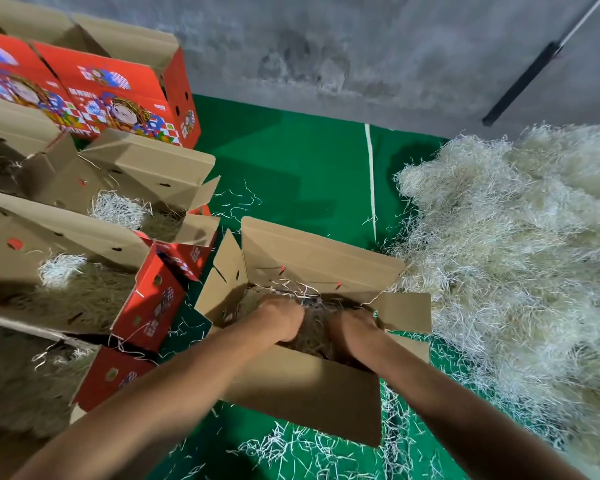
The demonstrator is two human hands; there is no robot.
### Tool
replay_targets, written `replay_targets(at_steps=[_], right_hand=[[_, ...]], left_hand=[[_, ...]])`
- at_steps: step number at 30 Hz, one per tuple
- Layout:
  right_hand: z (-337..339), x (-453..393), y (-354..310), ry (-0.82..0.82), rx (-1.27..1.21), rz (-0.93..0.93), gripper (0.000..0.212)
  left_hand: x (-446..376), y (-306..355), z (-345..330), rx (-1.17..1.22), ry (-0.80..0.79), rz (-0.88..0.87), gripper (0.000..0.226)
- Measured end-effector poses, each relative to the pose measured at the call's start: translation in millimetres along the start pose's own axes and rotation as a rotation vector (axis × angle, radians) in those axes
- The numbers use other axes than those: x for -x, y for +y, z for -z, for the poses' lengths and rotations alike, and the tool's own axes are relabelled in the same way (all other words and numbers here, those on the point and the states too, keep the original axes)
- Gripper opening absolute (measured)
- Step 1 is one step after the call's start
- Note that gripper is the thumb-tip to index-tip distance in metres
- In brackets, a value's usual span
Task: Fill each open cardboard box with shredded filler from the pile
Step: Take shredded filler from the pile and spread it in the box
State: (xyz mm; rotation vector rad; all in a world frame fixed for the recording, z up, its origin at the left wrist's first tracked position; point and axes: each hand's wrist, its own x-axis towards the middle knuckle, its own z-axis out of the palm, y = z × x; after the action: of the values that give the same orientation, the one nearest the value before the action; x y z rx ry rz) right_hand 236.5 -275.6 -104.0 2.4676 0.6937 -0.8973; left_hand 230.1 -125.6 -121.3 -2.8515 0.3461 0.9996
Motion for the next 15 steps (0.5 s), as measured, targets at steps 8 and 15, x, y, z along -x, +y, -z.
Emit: replay_targets(at_steps=[8, 15], right_hand=[[-24, -14, -24, -0.223, -0.282, -0.078, 0.046], [11, -23, -19, -0.068, -0.348, -0.161, 0.039]], left_hand=[[0, 3, -12, 0.159, -0.221, 0.079, 0.046], [7, -8, 8, 0.298, 0.077, 0.212, 0.017]])
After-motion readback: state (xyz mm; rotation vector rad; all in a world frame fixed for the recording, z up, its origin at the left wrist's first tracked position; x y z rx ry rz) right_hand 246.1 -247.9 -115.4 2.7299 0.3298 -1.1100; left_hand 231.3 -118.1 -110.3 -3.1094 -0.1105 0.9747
